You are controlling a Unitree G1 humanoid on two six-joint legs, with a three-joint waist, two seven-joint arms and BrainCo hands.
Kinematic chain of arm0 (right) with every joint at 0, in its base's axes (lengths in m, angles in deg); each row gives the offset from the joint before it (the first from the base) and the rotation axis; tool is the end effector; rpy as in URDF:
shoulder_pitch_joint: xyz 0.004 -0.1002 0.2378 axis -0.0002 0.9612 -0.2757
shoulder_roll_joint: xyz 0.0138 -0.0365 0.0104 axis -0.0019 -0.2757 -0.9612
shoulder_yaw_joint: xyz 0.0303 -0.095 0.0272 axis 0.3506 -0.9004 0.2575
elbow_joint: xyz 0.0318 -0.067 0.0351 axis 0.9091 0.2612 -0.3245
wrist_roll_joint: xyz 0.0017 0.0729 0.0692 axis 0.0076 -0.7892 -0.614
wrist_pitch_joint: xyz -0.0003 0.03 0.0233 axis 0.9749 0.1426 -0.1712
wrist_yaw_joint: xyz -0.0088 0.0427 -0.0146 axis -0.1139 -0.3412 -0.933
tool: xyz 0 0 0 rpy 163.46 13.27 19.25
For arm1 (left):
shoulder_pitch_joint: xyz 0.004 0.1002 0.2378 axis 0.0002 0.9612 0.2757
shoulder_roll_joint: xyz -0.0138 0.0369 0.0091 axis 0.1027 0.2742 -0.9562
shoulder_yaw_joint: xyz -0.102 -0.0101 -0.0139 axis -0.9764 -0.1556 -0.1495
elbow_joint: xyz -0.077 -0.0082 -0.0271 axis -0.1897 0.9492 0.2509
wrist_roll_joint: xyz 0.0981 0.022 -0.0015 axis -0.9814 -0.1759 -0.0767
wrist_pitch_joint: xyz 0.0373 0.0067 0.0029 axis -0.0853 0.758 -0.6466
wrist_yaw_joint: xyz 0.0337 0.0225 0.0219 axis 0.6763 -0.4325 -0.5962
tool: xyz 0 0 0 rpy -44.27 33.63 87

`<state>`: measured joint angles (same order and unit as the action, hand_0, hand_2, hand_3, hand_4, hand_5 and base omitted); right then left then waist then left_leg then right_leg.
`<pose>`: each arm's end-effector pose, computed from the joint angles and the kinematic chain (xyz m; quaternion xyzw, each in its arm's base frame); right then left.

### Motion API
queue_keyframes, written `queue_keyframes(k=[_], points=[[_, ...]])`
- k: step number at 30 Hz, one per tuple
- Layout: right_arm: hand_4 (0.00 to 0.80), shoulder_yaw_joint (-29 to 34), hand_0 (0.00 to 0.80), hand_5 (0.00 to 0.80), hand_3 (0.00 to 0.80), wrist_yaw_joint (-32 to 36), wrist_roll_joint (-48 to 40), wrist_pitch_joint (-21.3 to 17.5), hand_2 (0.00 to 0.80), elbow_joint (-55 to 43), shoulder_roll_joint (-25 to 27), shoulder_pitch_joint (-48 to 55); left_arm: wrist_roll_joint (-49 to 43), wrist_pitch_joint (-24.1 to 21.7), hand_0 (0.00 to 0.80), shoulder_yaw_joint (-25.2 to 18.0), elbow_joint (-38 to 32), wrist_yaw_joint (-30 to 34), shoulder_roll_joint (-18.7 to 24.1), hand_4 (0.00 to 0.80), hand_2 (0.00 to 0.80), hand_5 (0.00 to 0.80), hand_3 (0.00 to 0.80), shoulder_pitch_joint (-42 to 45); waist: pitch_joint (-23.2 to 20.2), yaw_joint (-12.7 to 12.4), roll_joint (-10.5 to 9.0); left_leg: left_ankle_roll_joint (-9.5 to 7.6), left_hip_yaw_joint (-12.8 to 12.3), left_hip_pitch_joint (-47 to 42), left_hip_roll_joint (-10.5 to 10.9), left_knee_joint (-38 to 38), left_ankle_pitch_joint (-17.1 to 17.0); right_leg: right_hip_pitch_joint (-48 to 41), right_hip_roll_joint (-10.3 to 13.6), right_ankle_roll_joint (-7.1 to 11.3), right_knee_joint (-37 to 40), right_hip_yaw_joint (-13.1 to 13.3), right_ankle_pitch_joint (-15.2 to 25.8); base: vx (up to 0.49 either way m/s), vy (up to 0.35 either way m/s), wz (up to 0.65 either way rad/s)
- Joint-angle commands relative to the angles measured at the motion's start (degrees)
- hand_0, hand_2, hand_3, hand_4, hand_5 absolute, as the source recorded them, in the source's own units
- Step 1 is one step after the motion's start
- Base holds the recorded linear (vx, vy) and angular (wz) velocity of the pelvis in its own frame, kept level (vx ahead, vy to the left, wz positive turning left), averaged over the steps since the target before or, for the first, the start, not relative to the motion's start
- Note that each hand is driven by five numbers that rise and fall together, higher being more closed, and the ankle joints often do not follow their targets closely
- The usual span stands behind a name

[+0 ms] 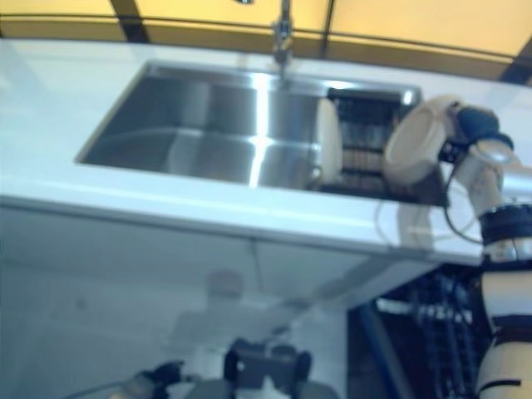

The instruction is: Take plates into dishwasher

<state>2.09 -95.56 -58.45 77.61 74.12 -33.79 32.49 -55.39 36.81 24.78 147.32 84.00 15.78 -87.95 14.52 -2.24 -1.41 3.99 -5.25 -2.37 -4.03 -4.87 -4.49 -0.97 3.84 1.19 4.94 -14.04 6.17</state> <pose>0.3210 -0.3013 0.2517 0.0011 -0.0037 -0.2308 0.9730 0.1123 0.2352 -0.0987 0.2544 0.5342 -0.1109 0.7985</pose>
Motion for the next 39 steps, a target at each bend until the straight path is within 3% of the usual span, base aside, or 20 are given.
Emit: queue_keyframes(k=[1, 9, 20, 25, 33, 35, 39], points=[[0.8, -1.1, 0.8, 0.8, 0.8, -0.9, -0.5, -6.2, 0.8, -5.6, 3.8, -3.0, 0.2, -0.6, 0.0, 4.0, 2.1, -0.1, -0.1, 0.0, 0.0, 0.0, 0.0, -1.3, -3.7, 0.1, -2.09, 0.78, -1.8, 0.1, -0.3, -0.1, 1.2, -2.8, 1.0, 2.55, -3.8, 1.1, -5.7, 0.005, 0.082, -0.19], [0.8, 1.3, 0.8, 0.8, 0.8, -0.2, -1.5, -8.6, 0.8, -10.2, 6.0, -0.6, -0.3, -0.3, 0.0, 3.1, 2.4, 0.4, 0.6, 0.0, 0.0, 0.0, 0.0, -0.5, -5.4, 1.2, -2.88, -0.52, -3.2, -1.6, 1.0, -0.1, 3.0, -3.4, 2.0, 3.91, -2.9, 3.0, -4.5, 0.013, 0.108, -0.09], [0.8, 8.2, 0.8, 0.8, 0.8, -1.5, -1.9, -10.2, 0.8, -19.4, 10.6, 6.7, -0.8, 0.1, 0.0, 0.6, 2.7, 1.1, 2.5, 0.0, 0.0, 0.0, 0.0, 0.1, -6.5, 4.2, -4.05, -3.22, -6.2, -3.1, 2.4, 0.0, 4.8, -1.4, 4.3, 7.38, -4.4, 6.9, -1.9, -0.008, 0.124, -0.22], [0.8, 13.2, 0.8, 0.8, 0.8, -1.0, -1.8, -11.1, 0.8, -22.9, 12.6, 12.8, -2.1, 1.5, 0.0, -0.3, 2.1, 1.1, 3.6, 0.0, 0.0, 0.0, 0.0, -0.4, -5.9, 6.1, -4.43, -4.3, -7.6, -2.8, 2.9, -0.1, 4.9, 1.7, 5.5, 9.4, -6.9, 8.4, 1.0, -0.042, 0.097, -0.38], [0.8, 21.7, 0.8, 0.8, 0.8, -2.4, -1.5, -13.7, 0.8, -28.8, 12.0, 23.4, -3.8, 3.1, 0.0, -1.8, 3.1, 1.5, 4.9, 0.0, 0.0, 0.0, 0.0, -2.7, -4.0, 10.1, -4.47, -4.6, -11.0, -2.4, 3.2, -0.1, 5.8, 6.0, 6.4, 10.3, -5.8, 10.2, 5.2, -0.071, 0.042, -0.45], [0.8, 23.4, 0.8, 0.8, 0.8, -2.4, -1.2, -13.8, 0.8, -29.3, 12.1, 25.7, -3.5, 2.9, 0.0, -1.6, 3.3, 1.7, 5.2, 0.0, 0.0, 0.0, 0.0, -3.2, -3.8, 10.7, -4.55, -4.49, -12.3, -2.4, 2.9, -0.1, 5.9, 6.8, 6.7, 10.53, -5.1, 9.6, 6.1, -0.043, -0.022, -0.62], [0.8, 26.0, 0.8, 0.8, 0.8, -0.9, 1.2, -14.8, 0.8, -29.7, 11.3, 29.5, -1.6, 2.1, 0.0, -2.3, 3.1, 0.9, 5.0, 0.0, 0.0, 0.0, 0.0, -3.2, -2.8, 10.8, -4.64, -4.0, -17.5, -3.3, 1.6, -0.1, 6.2, 7.3, 8.6, 11.42, -4.9, 3.4, 7.6, -0.09, -0.035, -0.58]])
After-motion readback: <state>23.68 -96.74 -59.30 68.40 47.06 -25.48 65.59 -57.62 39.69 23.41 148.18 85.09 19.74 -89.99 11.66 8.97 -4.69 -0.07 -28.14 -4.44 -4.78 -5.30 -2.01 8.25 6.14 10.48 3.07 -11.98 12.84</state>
